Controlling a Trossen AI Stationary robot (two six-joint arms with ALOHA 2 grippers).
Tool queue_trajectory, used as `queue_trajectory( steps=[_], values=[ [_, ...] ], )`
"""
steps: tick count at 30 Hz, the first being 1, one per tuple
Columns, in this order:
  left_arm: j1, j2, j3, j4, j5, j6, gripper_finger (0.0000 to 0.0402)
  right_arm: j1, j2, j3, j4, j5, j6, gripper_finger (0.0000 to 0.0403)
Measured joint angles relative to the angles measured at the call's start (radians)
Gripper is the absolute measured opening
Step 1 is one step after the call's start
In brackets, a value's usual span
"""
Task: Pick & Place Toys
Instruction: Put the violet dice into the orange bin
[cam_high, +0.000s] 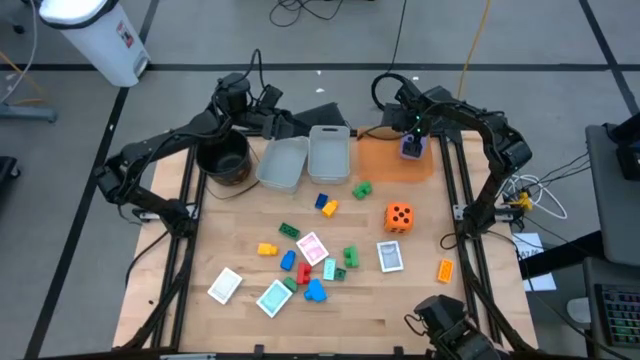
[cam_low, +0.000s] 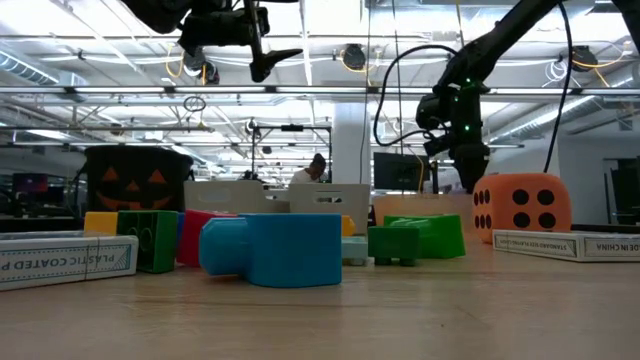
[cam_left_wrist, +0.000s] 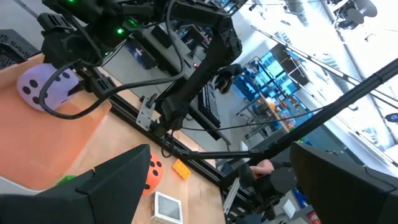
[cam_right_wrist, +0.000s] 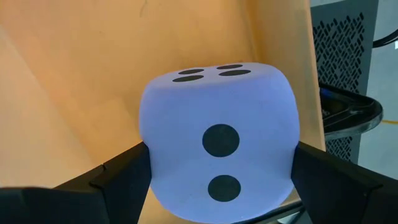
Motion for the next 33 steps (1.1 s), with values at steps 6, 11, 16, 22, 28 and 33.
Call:
queue_trajectory(
  steps=[6, 11, 16, 22, 28, 33],
  values=[
    [0.000, 0.000, 0.000, 0.000, 0.000, -0.002, 0.0390, 0.000, 0.000, -0.002, 0.005, 0.000, 0.000, 0.0329],
    [-0.003, 0.000, 0.000, 0.000, 0.000, -0.002, 0.0390, 0.000, 0.000, -0.002, 0.006, 0.000, 0.000, 0.0329],
    [-0.014, 0.000, 0.000, 0.000, 0.000, -0.002, 0.0390, 0.000, 0.000, -0.002, 0.006, 0.000, 0.000, 0.0343],
    [-0.027, 0.000, 0.000, 0.000, 0.000, -0.002, 0.0390, 0.000, 0.000, -0.002, 0.010, 0.000, 0.000, 0.0370],
    [-0.026, 0.000, 0.000, 0.000, 0.000, -0.002, 0.0390, 0.000, 0.000, -0.002, 0.010, 0.000, -0.003, 0.0344],
    [-0.026, 0.000, 0.000, 0.000, 0.000, -0.003, 0.0390, 0.000, 0.000, -0.002, 0.008, 0.003, 0.006, 0.0327]
  ],
)
